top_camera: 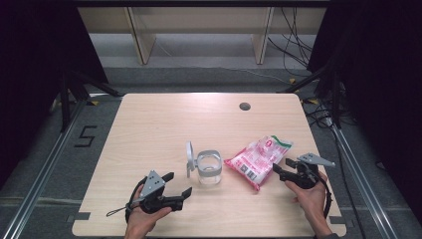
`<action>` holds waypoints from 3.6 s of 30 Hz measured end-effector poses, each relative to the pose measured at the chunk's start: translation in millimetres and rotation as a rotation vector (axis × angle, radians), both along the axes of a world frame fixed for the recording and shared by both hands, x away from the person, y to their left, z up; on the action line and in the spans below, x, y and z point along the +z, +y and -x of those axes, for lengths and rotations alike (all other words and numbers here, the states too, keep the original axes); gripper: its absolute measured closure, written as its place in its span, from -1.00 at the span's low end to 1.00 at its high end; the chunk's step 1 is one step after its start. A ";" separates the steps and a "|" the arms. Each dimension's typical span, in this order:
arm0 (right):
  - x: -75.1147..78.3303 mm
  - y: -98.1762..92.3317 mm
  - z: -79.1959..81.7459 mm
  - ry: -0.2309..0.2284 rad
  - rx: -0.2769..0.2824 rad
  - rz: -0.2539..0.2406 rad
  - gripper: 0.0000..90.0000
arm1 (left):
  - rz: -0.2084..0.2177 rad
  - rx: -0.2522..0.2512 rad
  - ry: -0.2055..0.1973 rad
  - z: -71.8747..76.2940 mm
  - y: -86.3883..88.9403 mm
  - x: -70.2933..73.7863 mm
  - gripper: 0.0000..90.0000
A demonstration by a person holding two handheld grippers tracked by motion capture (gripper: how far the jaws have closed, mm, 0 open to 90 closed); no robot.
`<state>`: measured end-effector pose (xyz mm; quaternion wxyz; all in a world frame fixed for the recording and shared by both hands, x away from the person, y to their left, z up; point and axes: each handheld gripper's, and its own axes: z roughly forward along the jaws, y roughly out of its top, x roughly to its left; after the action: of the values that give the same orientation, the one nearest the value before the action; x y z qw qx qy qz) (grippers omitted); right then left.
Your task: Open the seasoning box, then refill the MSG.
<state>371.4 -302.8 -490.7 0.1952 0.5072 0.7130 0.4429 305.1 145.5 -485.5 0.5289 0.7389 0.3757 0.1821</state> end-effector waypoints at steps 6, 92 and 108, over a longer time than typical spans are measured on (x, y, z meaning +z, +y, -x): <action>-4.6 -4.5 -10.6 0.027 -0.030 -0.047 -0.13 | 0.003 -0.010 -0.005 -1.3 -0.2 -1.1 -0.63; 72.0 56.1 -7.9 -0.234 0.246 -0.164 1.00 | 0.061 -0.119 -0.006 23.1 -33.8 15.1 -0.62; 95.4 42.7 4.9 -0.200 0.293 -0.104 1.00 | 0.034 -0.222 0.029 34.8 -75.7 5.7 -0.61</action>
<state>366.5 -260.1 -395.3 0.1720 0.3608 0.7324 0.5513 270.3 69.8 -479.8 0.5525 0.7696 0.3024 0.1053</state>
